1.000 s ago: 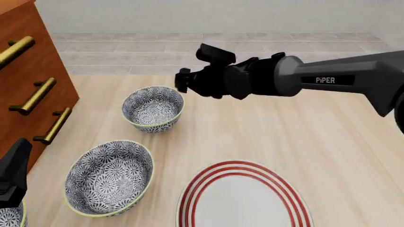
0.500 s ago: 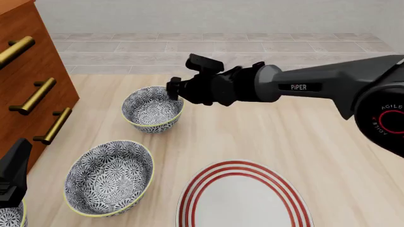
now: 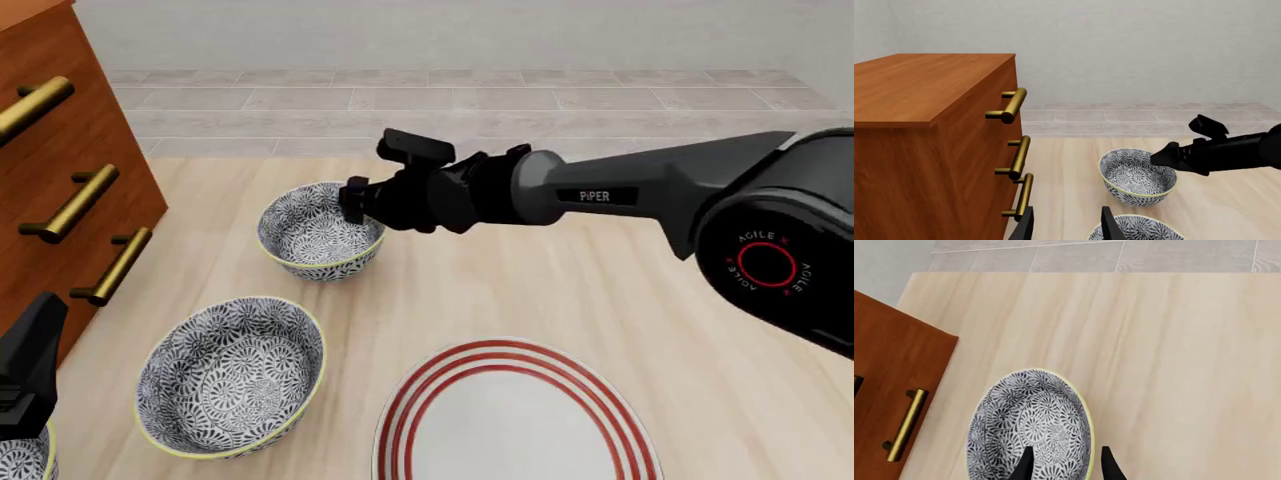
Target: Pick up the bowl and put it in the front on the plate.
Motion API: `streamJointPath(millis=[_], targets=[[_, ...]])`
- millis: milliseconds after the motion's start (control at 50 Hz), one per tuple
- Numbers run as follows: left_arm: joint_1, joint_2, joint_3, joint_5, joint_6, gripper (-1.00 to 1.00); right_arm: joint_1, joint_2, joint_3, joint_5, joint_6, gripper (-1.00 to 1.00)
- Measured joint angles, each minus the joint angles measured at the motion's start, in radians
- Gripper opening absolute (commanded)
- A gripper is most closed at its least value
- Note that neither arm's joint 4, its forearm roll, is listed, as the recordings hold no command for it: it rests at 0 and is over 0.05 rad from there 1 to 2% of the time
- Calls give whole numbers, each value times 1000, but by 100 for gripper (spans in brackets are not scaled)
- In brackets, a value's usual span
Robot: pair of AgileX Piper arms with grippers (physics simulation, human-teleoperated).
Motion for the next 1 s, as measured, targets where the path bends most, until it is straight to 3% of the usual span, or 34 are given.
streamJointPath(millis=[1000], targets=[[0,0,0,0,0,100,17,66,-10,-16,9,100]])
